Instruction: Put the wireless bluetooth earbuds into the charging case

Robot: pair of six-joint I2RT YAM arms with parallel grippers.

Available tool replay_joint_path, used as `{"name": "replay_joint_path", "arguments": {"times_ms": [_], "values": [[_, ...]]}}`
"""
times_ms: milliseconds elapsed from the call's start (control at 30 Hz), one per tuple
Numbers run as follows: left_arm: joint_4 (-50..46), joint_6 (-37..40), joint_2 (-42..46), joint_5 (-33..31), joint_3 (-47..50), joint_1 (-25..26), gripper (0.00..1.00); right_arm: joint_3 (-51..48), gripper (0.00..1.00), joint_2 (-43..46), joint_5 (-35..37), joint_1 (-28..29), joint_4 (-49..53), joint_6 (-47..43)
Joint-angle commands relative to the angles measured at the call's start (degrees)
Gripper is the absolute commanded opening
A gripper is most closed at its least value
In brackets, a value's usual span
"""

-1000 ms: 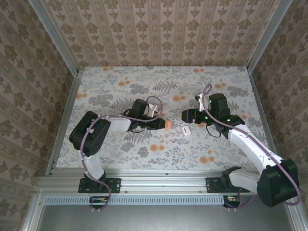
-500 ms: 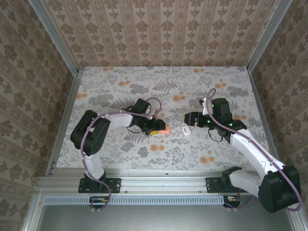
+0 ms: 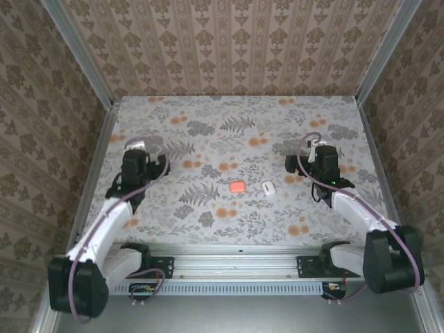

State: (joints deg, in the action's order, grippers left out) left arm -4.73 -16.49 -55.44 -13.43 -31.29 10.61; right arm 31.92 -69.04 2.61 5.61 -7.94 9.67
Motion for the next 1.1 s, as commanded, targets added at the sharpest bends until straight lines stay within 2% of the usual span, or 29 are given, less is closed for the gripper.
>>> {"name": "replay_joint_path", "arguments": {"times_ms": [0, 67, 100, 133, 200, 233, 267, 333, 367, 400, 433, 467, 533, 567, 667, 1067], "values": [[19.94, 9.60, -2.26, -9.57, 9.64, -6.35, 1.00, -0.77, 1.00, -5.48, 6.82, -1.00, -13.73, -6.22], [26.39, 8.23, -7.66, -7.13, 11.77, -9.67, 1.00, -0.55, 1.00, -9.53, 6.88, -1.58, -17.08, -6.86], [33.11, 8.72, -11.23, -5.58, 12.67, -10.47, 1.00, -0.92, 1.00, -11.88, 7.00, -1.65, -19.68, -7.10], [33.54, 8.46, -13.10, -3.23, 11.48, -10.61, 1.00, -1.10, 1.00, -13.30, 6.90, -1.73, -21.29, -7.23], [47.71, 13.24, -19.18, 0.57, 12.35, -9.59, 1.00, -1.23, 1.00, -13.89, 6.17, -1.67, -23.37, -8.59], [51.93, 15.94, -22.04, 0.11, 12.26, -8.40, 1.00, -2.27, 1.00, -13.99, 6.22, -1.65, -26.15, -9.33], [52.78, 16.01, -25.59, 0.27, 11.23, -8.21, 1.00, -3.97, 1.00, -14.44, 6.92, -1.84, -29.69, -9.00], [67.04, 19.94, -35.57, 0.88, 12.12, -7.24, 1.00, -7.47, 1.00, -17.19, 6.14, -2.45, -38.89, -8.39], [56.65, 18.00, -32.62, 0.23, 10.16, -6.73, 1.00, -9.92, 1.00, -19.12, 5.11, -3.03, -44.73, -8.20], [53.22, 16.56, -31.78, 0.48, 8.44, -7.91, 1.00, -11.16, 1.00, -19.69, 5.17, -3.17, -47.81, -8.32], [59.39, 17.33, -33.35, 1.66, 10.21, -8.55, 1.00, -10.42, 1.00, -18.83, 4.66, -3.28, -44.46, -8.28], [55.92, 16.39, -32.46, 2.40, 9.72, -8.85, 1.00, -8.68, 1.00, -18.81, 3.35, -3.40, -41.36, -8.35], [57.83, 17.19, -32.92, 2.36, 9.92, -8.56, 1.00, -8.37, 1.00, -18.67, -0.64, -5.48, -40.54, -7.26], [55.27, 17.12, -32.26, 2.87, 9.28, -8.48, 1.00, -8.53, 1.00, -18.93, -1.11, -5.61, -41.50, -7.19], [54.25, 18.12, -32.40, 4.97, 8.72, -8.24, 1.00, -8.50, 1.00, -18.90, -1.12, -5.61, -41.15, -7.21], [54.37, 18.19, -32.42, 5.91, 8.69, -8.53, 1.00, -8.62, 1.00, -18.71, -1.12, -5.61, -41.27, -7.21]]}}
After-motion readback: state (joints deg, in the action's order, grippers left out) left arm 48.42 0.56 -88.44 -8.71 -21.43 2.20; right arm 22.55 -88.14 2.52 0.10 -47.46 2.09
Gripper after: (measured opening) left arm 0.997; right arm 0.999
